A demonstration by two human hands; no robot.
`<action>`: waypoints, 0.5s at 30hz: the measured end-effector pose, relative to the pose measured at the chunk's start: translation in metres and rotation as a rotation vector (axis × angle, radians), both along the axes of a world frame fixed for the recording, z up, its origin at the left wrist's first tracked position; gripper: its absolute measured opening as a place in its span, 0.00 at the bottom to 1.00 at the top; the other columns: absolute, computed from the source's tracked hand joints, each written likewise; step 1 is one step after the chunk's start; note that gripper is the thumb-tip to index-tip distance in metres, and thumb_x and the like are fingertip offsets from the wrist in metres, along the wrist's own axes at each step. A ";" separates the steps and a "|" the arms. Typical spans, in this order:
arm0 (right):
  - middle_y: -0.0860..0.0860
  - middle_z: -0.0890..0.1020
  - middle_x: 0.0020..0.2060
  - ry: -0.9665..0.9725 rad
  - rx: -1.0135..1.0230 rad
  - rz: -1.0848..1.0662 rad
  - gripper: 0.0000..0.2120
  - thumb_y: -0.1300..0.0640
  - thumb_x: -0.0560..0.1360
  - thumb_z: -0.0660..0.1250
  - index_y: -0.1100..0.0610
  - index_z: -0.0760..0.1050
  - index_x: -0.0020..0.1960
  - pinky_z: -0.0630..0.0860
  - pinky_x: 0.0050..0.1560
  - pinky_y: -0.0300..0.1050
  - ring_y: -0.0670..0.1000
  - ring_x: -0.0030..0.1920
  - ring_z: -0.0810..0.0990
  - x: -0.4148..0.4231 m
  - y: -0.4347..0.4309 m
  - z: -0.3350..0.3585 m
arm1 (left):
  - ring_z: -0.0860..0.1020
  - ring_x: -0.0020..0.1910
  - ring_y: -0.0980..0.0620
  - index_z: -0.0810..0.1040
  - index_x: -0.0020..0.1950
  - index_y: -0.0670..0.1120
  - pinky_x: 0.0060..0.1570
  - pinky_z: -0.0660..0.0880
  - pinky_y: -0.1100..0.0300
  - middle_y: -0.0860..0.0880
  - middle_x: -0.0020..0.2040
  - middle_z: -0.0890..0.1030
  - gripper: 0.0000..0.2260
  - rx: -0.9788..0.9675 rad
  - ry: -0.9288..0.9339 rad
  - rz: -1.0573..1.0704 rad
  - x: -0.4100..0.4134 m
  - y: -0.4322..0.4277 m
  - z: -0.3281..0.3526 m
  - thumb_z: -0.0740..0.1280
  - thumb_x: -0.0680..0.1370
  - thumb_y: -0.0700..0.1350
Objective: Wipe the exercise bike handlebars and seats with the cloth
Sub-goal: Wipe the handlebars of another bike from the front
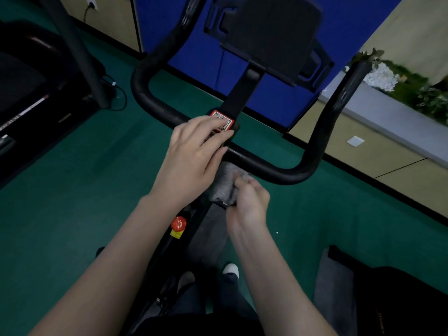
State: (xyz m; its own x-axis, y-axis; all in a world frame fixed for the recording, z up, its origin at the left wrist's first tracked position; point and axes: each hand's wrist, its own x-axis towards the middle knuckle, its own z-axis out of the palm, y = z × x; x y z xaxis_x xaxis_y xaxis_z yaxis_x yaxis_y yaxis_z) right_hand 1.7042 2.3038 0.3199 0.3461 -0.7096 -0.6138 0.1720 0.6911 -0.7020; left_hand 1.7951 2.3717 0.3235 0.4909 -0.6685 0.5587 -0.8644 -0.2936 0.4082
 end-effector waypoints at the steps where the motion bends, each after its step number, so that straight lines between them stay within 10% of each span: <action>1: 0.57 0.83 0.38 -0.004 0.006 0.016 0.03 0.70 0.75 0.65 0.67 0.77 0.48 0.81 0.42 0.43 0.52 0.40 0.83 0.001 0.000 0.000 | 0.72 0.64 0.48 0.79 0.60 0.43 0.62 0.62 0.55 0.49 0.61 0.78 0.12 -0.006 -0.010 -0.031 0.000 -0.005 0.002 0.63 0.79 0.43; 6: 0.54 0.85 0.33 -0.011 -0.018 -0.065 0.04 0.70 0.74 0.67 0.68 0.77 0.48 0.82 0.37 0.42 0.49 0.35 0.84 -0.032 -0.017 -0.003 | 0.76 0.60 0.48 0.82 0.54 0.44 0.62 0.62 0.53 0.52 0.52 0.82 0.08 0.046 -0.021 -0.128 0.004 -0.024 0.004 0.67 0.78 0.43; 15: 0.60 0.78 0.43 0.083 -0.141 -0.170 0.06 0.69 0.74 0.68 0.65 0.72 0.49 0.75 0.58 0.55 0.55 0.45 0.78 -0.031 -0.016 -0.014 | 0.75 0.60 0.53 0.84 0.51 0.50 0.64 0.54 0.60 0.57 0.47 0.83 0.14 0.104 -0.031 -0.123 0.001 -0.035 -0.002 0.67 0.75 0.58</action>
State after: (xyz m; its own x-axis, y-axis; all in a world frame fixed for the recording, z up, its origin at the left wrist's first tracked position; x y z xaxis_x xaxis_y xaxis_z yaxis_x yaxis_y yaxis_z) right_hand 1.6734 2.2874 0.3061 0.1669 -0.8340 -0.5260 0.2151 0.5514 -0.8060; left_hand 1.7962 2.3366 0.3214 0.3859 -0.7772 0.4971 -0.9079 -0.2244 0.3540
